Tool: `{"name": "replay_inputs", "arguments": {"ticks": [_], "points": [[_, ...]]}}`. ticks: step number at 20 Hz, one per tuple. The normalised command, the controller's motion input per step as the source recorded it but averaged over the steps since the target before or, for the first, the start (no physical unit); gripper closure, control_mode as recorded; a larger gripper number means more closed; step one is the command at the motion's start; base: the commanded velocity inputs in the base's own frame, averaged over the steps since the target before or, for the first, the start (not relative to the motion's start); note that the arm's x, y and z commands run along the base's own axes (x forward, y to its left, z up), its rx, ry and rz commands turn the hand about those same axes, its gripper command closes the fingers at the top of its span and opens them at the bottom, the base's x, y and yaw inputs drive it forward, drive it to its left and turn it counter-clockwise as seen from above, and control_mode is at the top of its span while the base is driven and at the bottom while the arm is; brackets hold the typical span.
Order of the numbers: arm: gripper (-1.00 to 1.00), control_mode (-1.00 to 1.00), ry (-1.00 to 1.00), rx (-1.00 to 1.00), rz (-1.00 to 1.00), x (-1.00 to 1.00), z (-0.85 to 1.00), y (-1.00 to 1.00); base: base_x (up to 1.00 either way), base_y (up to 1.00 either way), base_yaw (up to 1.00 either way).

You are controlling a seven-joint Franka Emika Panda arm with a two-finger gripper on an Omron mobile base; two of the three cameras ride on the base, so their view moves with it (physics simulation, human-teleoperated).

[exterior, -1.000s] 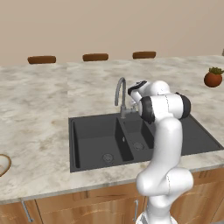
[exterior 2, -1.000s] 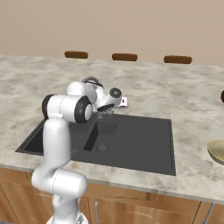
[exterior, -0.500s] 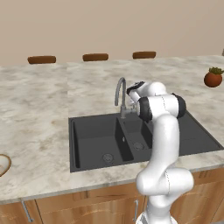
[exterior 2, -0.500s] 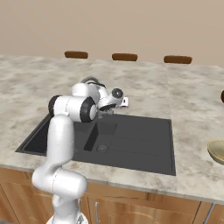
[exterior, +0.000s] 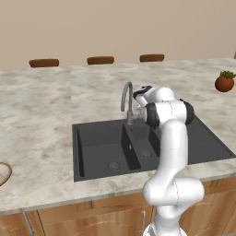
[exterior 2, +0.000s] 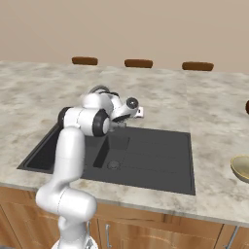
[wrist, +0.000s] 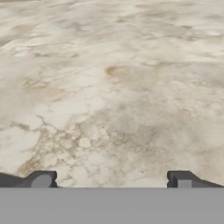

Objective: Rinse each bowl for a few seconds and place them down in the sink or on the counter.

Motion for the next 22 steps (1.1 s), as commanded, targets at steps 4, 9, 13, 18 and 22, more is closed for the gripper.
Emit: {"name": "replay_inputs", "arguments": {"ticks": [4,9,13,18,22], "points": [[-1.00,-1.00,0.00,0.00,0.00,0.22,-0.23,0.00,0.00,0.00,0.00],[-1.00,-1.00,0.00,0.00,0.00,0.14,-0.29,0.00,0.00,0.00,0.00],[-1.00,-1.00,0.00,0.00,0.00,0.01,-0.40,-0.02,0.00,0.00,0.00],[1.00,-1.00,0.00,-0.02,0.00,0.00,-0.44,-0.01,0.00,0.00,0.00],[1.00,-1.00,0.00,-0.01,-0.04,0.07,-0.32,0.05,0.00,0.00,0.00]]}}
